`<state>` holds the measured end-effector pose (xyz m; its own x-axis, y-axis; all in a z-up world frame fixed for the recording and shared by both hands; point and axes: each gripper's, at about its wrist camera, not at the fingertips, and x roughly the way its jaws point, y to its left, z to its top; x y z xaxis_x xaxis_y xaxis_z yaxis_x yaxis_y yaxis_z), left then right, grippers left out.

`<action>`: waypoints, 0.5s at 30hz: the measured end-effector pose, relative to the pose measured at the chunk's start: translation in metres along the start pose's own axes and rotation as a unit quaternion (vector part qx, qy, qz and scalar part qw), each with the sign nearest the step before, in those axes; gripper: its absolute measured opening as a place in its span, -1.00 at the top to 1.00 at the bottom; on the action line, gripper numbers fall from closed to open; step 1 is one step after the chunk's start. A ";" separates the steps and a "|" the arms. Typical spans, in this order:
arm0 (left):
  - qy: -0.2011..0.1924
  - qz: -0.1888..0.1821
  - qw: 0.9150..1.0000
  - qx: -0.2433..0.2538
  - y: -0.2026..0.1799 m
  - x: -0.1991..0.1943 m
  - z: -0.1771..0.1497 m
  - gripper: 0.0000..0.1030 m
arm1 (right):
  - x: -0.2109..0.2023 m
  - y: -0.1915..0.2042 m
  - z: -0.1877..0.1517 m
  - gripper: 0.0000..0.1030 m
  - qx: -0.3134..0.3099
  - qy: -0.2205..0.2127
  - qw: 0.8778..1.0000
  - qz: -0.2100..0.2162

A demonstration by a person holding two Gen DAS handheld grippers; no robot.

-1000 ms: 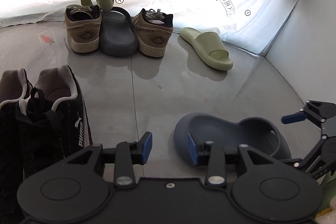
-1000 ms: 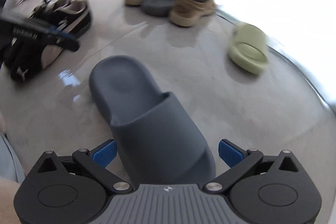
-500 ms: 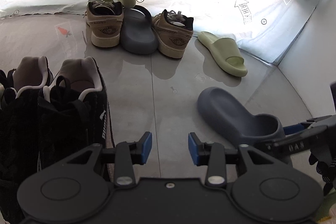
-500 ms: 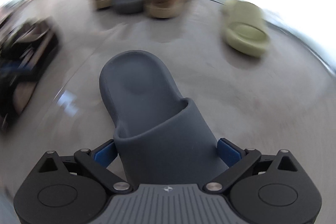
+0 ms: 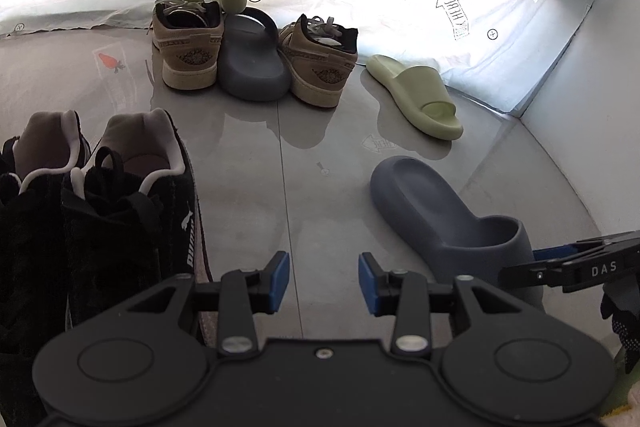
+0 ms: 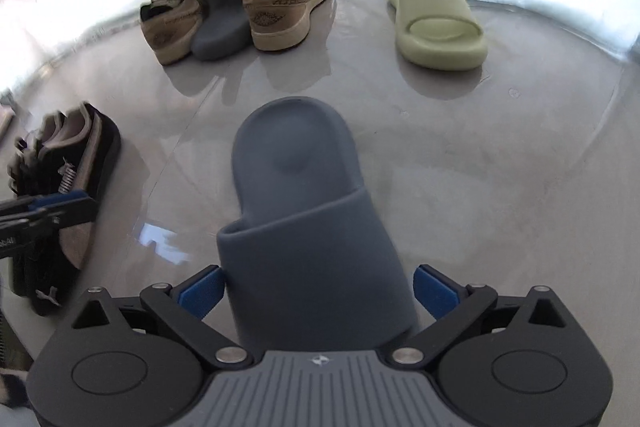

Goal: Organize scattered shoes
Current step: 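Lift the grey slide and carry it away from the pile, right gripper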

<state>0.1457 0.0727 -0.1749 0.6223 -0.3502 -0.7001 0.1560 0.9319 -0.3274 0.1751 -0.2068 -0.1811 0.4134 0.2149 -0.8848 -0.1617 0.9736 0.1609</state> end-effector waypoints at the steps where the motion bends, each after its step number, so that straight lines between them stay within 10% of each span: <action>1: 0.000 0.000 1.000 0.000 0.000 0.000 0.000 0.25 | 0.003 0.001 0.001 -0.83 0.005 0.000 1.000 -0.005; 15: -0.009 0.008 1.000 -0.006 0.005 -0.004 0.001 0.23 | 0.004 0.031 -0.001 -0.83 0.106 0.036 0.993 -0.039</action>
<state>0.1446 0.0787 -0.1726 0.6385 -0.3334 -0.6936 0.1367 0.9361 -0.3240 0.1705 -0.1756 -0.1802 0.3505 0.1397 -0.9261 0.0633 0.9830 0.1722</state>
